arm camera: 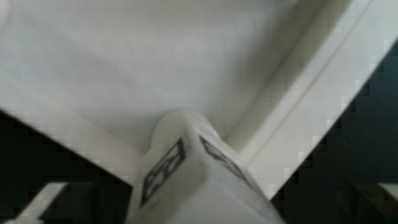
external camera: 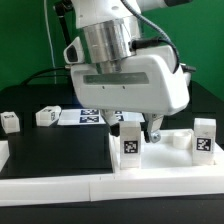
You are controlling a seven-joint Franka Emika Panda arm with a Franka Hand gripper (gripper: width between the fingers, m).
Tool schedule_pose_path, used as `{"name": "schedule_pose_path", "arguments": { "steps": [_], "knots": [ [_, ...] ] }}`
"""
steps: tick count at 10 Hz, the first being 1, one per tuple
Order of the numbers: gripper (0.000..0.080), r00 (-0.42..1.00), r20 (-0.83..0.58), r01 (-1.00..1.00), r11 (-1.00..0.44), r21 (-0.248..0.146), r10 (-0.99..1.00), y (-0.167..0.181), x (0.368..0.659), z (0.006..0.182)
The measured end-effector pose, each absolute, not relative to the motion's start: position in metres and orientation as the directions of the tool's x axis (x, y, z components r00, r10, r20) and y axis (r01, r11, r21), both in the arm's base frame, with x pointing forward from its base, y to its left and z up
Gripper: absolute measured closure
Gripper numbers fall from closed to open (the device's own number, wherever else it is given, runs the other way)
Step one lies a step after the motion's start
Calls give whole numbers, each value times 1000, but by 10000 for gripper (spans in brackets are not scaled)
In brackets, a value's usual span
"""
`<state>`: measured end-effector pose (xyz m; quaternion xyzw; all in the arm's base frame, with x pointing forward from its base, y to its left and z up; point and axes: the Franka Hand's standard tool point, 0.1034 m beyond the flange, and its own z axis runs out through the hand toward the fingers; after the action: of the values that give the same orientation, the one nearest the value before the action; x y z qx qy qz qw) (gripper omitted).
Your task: Assemble square table
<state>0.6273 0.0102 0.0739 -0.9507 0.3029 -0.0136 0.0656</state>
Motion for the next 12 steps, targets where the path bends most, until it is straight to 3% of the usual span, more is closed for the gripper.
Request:
{"name": "schedule_pose_path", "arguments": {
  "steps": [2,4,5,6,7,8,10,12],
  "knots": [
    [151,956,38,-286,-952,-111,-292,7,628,73],
    [151,950,75,-293,-950,-107,-302,5,628,70],
    [289,950,76,-295,-949,-107,-304,5,628,70],
    [427,927,68,-360,-926,-115,-369,5,628,70],
    [427,900,59,-423,-899,-118,-431,5,628,69],
    [509,877,53,-468,-875,-119,-477,3,627,69],
    [509,770,28,-629,-767,-129,-637,2,627,68],
    [509,514,-32,-852,-507,-129,-857,0,626,68]
  ]
}}
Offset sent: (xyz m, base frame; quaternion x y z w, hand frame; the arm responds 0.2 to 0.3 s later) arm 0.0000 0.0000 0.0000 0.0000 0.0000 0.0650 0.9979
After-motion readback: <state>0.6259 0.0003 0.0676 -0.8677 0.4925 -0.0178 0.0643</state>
